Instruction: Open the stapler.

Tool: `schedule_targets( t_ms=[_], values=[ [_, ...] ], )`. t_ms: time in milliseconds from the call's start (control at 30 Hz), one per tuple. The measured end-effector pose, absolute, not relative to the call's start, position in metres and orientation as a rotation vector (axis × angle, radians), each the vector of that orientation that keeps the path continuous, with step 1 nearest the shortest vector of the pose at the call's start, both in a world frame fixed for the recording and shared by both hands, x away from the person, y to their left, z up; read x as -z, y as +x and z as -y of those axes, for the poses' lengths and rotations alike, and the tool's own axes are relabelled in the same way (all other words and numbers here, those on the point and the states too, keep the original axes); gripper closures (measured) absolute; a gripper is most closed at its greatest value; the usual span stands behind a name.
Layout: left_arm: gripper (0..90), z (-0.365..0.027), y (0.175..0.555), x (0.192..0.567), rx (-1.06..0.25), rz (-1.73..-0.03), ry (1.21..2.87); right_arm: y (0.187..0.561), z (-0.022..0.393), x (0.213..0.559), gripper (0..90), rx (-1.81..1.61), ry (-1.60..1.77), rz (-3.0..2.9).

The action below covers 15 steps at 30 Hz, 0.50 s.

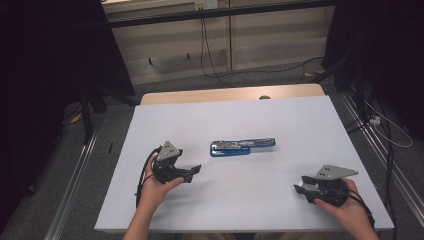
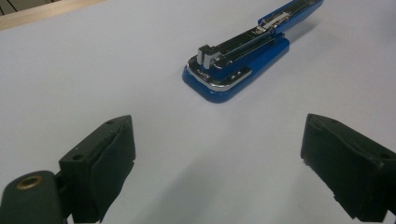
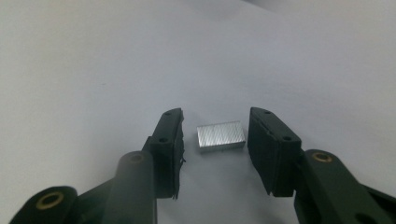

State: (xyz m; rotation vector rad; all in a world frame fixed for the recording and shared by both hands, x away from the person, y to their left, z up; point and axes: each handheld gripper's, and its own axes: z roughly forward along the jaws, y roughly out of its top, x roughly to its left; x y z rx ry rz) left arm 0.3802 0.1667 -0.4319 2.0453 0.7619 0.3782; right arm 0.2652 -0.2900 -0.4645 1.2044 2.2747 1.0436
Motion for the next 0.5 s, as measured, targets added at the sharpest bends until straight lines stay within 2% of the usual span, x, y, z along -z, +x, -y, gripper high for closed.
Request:
schedule_targets(
  t_ms=[133, 200, 500],
  values=[
    [10.2, -0.1674, 0.3804, 0.4317, -0.376, -0.765, 2.041, 0.2606, 0.2942, 0.4637, 56.9, -1.040, 1.214, -2.277],
    [10.2, -0.1673, 0.3805, 0.4319, -0.374, -0.763, 2.041, 0.2585, 0.2960, 0.4621, 61.6, -1.036, 1.220, -2.291],
    [10.3, -0.1662, 0.3809, 0.4323, -0.374, -0.761, 2.047, 0.2630, 0.2910, 0.4630, 58.9, -1.039, 1.222, -2.281]
  ],
)
